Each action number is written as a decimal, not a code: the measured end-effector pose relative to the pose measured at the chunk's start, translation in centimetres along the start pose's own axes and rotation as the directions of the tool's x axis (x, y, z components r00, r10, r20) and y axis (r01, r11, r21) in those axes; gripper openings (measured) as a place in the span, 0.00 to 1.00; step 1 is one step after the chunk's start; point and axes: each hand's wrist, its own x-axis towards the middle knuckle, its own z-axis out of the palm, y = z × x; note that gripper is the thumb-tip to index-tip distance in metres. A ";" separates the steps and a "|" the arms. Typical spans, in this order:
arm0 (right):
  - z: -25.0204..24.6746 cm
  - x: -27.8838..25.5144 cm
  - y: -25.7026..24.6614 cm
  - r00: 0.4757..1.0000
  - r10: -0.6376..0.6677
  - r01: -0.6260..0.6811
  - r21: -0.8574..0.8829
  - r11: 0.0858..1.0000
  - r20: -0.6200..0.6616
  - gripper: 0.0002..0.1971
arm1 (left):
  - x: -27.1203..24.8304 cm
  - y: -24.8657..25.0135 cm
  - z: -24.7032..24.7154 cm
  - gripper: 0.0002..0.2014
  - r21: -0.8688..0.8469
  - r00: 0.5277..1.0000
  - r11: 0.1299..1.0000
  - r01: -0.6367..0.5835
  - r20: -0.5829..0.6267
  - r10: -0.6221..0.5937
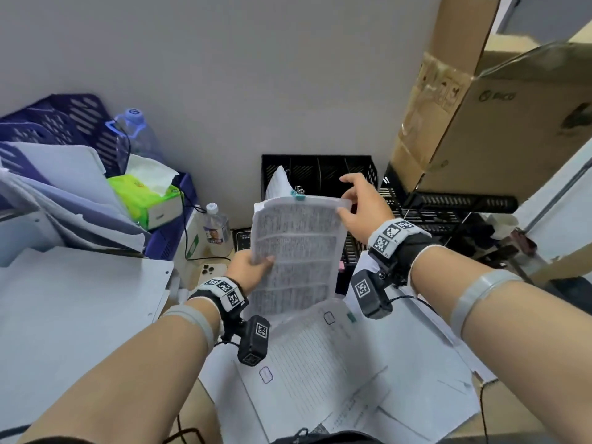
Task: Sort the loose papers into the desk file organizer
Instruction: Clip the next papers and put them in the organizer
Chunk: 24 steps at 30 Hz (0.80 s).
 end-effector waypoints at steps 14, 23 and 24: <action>5.0 -2.8 -2.3 0.928 0.112 -0.207 0.239 0.949 0.356 0.21 | -1.3 1.9 -6.4 0.13 0.113 0.833 0.988 -0.107 -0.532 0.151; 3.6 -2.3 -12.5 0.816 -0.080 -0.354 0.605 0.713 0.572 0.29 | -2.2 4.2 -3.3 0.20 -0.013 0.858 0.919 -0.394 -0.364 0.363; 3.5 -2.2 -13.0 0.823 -0.064 -0.362 0.607 0.708 0.565 0.27 | -2.3 4.3 -2.8 0.20 -0.008 0.856 0.905 -0.426 -0.328 0.400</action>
